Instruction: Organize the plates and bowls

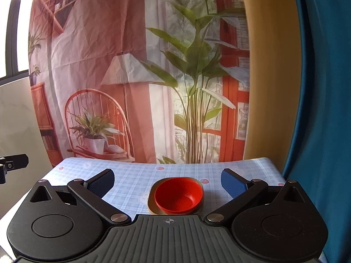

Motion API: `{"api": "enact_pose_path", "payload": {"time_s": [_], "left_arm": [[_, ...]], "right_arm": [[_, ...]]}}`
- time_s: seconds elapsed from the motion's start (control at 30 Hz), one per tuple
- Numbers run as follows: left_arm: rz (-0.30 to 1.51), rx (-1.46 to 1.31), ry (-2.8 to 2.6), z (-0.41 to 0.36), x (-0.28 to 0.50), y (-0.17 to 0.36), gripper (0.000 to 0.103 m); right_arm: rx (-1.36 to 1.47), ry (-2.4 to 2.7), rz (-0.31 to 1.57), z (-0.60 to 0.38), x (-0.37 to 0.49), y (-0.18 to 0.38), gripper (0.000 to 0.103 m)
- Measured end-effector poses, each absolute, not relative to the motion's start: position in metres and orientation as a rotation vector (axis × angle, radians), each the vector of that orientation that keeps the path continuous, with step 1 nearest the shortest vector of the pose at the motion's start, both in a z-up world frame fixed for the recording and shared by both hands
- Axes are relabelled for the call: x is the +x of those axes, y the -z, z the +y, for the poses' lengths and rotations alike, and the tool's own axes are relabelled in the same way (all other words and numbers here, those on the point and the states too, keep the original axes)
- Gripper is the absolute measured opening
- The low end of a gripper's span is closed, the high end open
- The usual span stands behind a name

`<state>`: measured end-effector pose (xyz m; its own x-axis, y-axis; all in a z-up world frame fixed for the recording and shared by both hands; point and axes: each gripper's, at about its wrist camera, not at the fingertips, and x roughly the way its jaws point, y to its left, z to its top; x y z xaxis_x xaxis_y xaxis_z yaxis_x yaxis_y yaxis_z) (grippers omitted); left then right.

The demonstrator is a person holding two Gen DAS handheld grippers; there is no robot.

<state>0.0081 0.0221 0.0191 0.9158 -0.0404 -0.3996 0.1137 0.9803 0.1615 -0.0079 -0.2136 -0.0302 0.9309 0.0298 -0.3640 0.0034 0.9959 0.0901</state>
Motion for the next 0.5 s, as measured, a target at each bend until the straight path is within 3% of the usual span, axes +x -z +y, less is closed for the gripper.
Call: {"api": "enact_pose_path", "payload": {"time_s": [0.5], "left_arm": [[0.407, 0.132, 0.099, 0.037, -0.030, -0.021, 0.103]], "right_arm": [[0.092, -0.022, 0.356, -0.197, -0.051, 0.022, 0.103]]}}
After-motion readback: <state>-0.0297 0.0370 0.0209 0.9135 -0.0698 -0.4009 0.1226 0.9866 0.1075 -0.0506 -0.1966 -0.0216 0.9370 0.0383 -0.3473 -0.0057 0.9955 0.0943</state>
